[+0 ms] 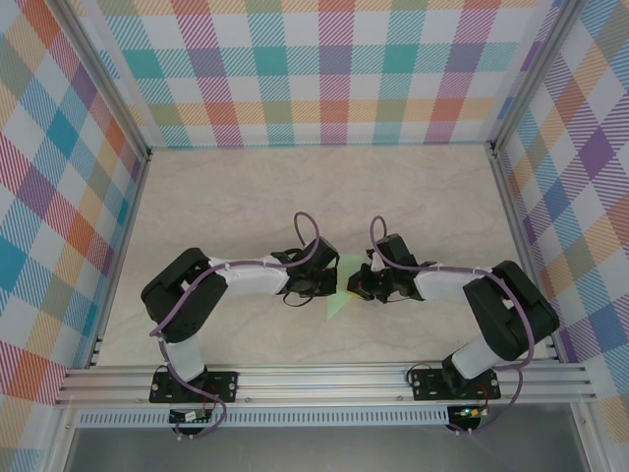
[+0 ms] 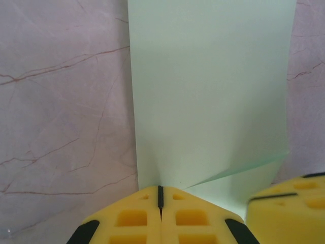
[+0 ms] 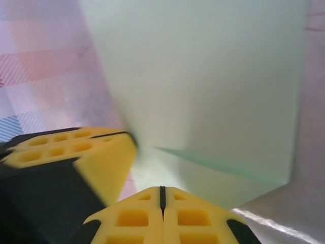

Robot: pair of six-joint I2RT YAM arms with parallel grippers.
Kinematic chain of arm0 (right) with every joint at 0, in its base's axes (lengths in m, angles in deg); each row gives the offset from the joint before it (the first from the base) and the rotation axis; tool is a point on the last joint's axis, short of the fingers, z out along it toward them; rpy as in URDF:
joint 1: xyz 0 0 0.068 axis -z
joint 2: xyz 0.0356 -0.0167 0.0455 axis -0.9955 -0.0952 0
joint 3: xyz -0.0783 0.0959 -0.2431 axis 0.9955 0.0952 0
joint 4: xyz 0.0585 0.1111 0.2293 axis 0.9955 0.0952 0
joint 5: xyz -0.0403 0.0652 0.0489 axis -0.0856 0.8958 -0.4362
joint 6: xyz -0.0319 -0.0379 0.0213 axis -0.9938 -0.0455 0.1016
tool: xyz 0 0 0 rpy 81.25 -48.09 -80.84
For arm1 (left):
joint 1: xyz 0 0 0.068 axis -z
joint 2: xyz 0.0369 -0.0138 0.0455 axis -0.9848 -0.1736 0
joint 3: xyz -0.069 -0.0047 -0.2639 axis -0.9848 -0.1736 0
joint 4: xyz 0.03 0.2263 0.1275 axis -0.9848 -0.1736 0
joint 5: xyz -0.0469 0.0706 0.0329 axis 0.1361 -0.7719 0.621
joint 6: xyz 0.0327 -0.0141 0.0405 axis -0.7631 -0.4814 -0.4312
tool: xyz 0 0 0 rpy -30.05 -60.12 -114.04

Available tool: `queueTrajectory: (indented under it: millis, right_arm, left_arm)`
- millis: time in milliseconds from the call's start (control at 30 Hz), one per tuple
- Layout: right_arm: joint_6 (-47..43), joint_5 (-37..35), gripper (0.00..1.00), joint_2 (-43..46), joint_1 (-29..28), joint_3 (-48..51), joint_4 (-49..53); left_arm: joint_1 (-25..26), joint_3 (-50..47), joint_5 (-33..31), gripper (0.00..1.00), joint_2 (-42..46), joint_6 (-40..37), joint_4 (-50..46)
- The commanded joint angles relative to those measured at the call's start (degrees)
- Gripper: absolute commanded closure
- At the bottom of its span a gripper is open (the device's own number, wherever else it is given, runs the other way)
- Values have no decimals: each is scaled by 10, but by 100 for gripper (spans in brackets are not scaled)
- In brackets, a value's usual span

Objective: Fold a paper plane with a square sheet of paper (pick it up from the middle)
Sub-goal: Third fold the triangle at the center of the table.

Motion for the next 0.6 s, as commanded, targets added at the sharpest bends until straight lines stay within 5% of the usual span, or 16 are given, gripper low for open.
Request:
queueTrajectory:
  millis: [0,567]
  right_arm:
    - [-6,1,96,-27,2,6,-17]
    - [9,-12,95,17,11,-67,111]
  left_arm:
    - [7,-3,-14,98,-22,-10,-48]
    - [7,2,-26,99,-13,-12,-60]
